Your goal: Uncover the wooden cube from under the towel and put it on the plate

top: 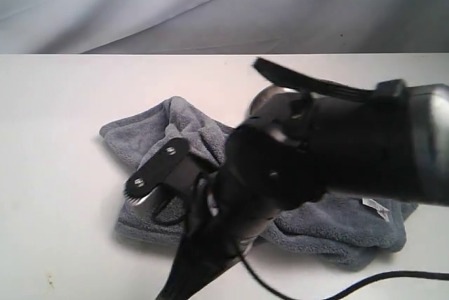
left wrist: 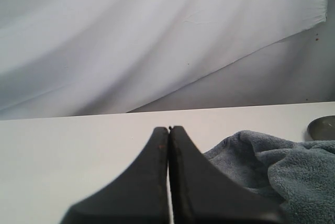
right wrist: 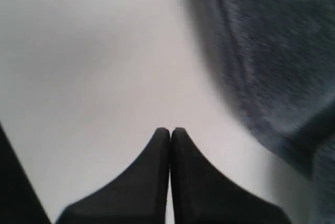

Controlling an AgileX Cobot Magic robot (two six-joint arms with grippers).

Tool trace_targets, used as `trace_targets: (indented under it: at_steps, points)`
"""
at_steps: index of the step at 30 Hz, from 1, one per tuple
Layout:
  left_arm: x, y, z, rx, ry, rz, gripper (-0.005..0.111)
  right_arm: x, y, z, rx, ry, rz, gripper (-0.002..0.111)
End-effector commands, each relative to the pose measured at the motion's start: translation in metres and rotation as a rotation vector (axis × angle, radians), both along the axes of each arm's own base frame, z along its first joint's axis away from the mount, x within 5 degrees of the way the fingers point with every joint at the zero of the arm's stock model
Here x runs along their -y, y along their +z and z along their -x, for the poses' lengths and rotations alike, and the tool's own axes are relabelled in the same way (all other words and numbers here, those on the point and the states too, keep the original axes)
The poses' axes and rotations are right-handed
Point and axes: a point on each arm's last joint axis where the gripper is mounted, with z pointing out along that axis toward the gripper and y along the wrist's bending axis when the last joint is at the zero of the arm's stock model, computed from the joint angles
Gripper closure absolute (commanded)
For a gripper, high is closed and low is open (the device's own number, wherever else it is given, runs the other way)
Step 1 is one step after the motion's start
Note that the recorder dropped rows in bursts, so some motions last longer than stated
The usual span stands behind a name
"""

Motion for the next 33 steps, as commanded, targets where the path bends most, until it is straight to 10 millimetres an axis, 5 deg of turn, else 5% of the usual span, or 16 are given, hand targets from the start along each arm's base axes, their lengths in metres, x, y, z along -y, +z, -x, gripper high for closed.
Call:
trace_targets:
  at_steps: [1,7,13,20,23,28,33]
  points:
    - [0.0,0.0,0.0,0.01,0.003,0.006,0.107,0.048,-0.009,-0.03,0.037,-0.193,-0.059,0.108]
    - [0.0,0.0,0.0,0.01,0.003,0.006,0.107,0.065,-0.011,-0.048,0.081,-0.268,-0.06,0.108]
    - [0.0,0.0,0.0,0.01,0.003,0.006,0.107,0.108,0.012,-0.13,0.202,-0.591,-0.228,0.108]
    - [0.0,0.0,0.0,0.01,0.003,0.006,0.107,0.065,0.044,-0.182,0.201,-0.592,-0.298,0.108]
    - [0.0,0.0,0.0,0.01,0.003,0.006,0.107,0.027,0.035,-0.195,0.134,-0.528,-0.293,0.108]
    - [0.0,0.0,0.0,0.01,0.003,0.006,0.107,-0.049,0.014,-0.158,0.097,-0.321,-0.282,0.108]
    - [0.0,0.0,0.0,0.01,0.003,0.006,0.107,-0.083,0.003,-0.06,-0.02,-0.014,-0.102,0.108]
